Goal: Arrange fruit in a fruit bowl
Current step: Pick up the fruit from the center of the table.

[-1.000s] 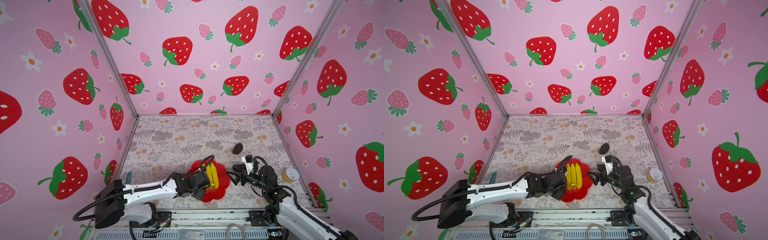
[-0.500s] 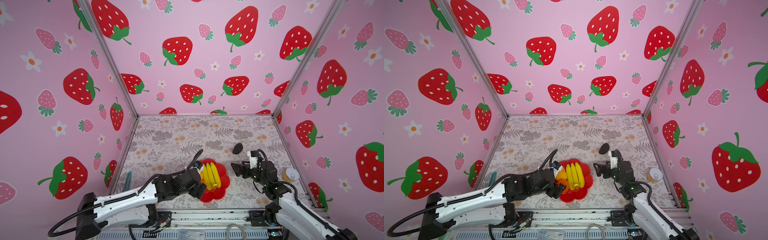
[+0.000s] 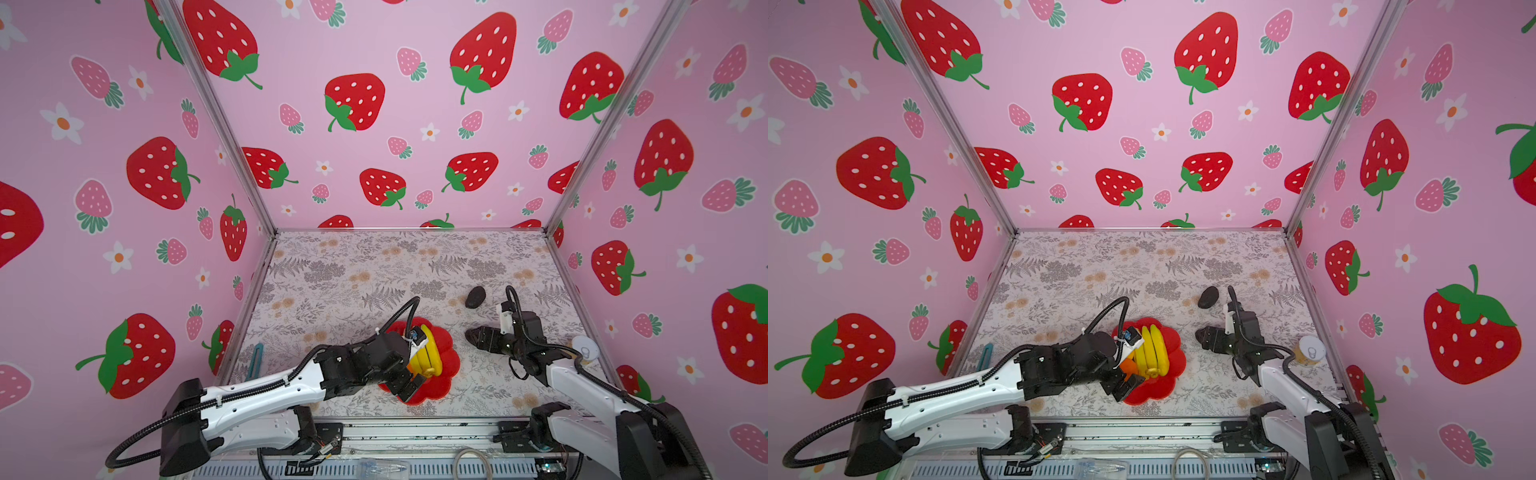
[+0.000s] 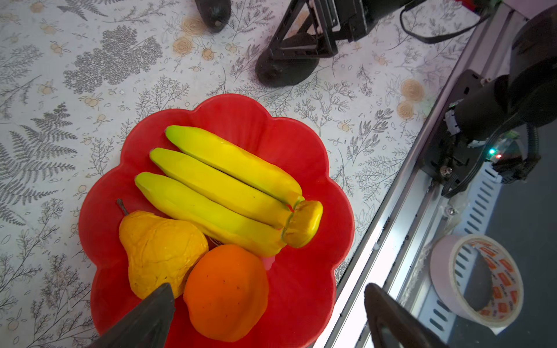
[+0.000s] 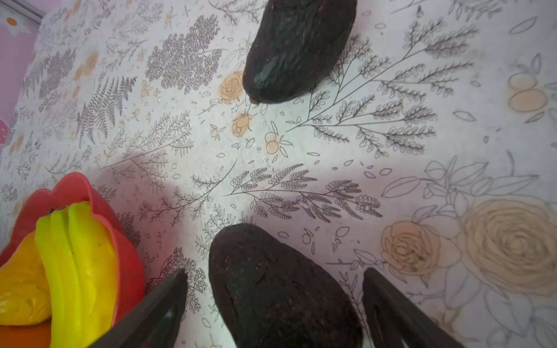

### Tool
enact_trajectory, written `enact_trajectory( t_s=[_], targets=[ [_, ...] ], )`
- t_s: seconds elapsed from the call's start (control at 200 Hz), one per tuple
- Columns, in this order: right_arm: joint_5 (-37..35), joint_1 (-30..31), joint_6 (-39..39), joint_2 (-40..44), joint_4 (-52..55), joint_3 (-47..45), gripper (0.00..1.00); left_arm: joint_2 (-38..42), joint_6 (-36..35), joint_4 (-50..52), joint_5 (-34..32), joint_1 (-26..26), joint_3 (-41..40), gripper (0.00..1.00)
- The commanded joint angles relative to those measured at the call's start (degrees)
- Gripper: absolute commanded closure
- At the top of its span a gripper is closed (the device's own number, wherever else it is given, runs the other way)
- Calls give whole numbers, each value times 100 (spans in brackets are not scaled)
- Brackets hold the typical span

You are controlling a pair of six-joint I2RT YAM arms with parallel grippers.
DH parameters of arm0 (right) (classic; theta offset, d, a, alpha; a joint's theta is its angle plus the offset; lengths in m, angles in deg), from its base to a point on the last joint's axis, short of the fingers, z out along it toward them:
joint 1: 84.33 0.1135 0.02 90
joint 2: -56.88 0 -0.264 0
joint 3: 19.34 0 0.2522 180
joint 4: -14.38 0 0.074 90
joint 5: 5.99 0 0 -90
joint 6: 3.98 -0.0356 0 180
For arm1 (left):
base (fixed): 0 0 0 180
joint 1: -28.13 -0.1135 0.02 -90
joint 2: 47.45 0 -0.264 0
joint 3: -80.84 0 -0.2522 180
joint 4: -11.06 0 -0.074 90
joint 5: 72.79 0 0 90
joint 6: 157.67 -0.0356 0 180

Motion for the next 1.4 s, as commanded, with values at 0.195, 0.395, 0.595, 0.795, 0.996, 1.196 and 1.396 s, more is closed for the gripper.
enact_trajectory(
  t_s=[0.195,0.395,0.595,0.795,0.996,1.196,1.396],
  targets=[
    [348,360,43,221,57,-204,10,20,-444,-391,573,-411,151,0],
    [320,396,106,63,-23,-299,15,210,-340,-444,497,-501,6,0],
    [342,499,140,-396,-220,-179,25,374,-216,-480,327,-540,-109,0],
    [365,505,177,-513,-346,-94,40,519,-88,-619,259,-554,-271,0],
    [530,508,275,-232,-342,-96,55,566,-65,-667,204,-613,-372,0],
    [815,800,30,864,-845,-233,60,578,-2,-623,24,-656,-390,0],
    [1049,1076,-224,1042,-1088,-184,60,564,34,-671,-82,-688,-393,1]
  ],
)
